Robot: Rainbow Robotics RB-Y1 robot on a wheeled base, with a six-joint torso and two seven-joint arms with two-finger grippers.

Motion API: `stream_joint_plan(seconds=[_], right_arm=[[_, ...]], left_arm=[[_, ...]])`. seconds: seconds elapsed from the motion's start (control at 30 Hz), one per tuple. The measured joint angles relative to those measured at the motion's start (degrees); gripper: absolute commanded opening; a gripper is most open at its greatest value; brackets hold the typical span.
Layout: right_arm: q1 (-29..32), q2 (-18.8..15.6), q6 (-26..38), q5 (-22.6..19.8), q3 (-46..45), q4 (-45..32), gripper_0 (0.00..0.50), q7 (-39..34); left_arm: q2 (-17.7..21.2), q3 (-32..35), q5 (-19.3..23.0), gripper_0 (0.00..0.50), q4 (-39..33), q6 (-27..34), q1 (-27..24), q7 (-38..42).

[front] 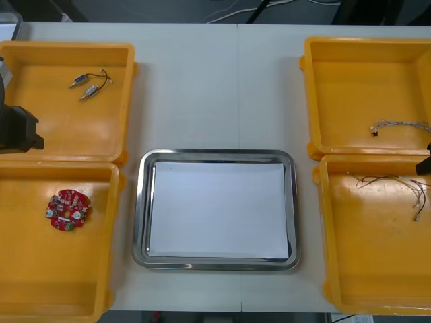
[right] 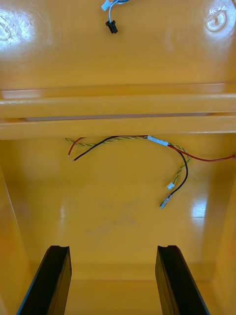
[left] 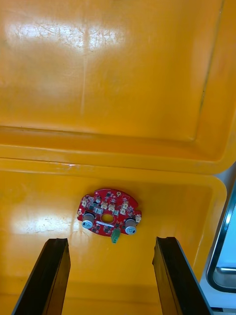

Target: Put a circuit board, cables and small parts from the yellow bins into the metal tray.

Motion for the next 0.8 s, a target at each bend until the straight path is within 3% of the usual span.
stream_joint_plan(seconds=[0.8], right_arm=[[0.0,0.0,0.0,0.0,0.0,0.0,0.500,0.0]], left_arm=[[0.0,0.0,0.0,0.500,0.0,0.0,0.0,0.0]])
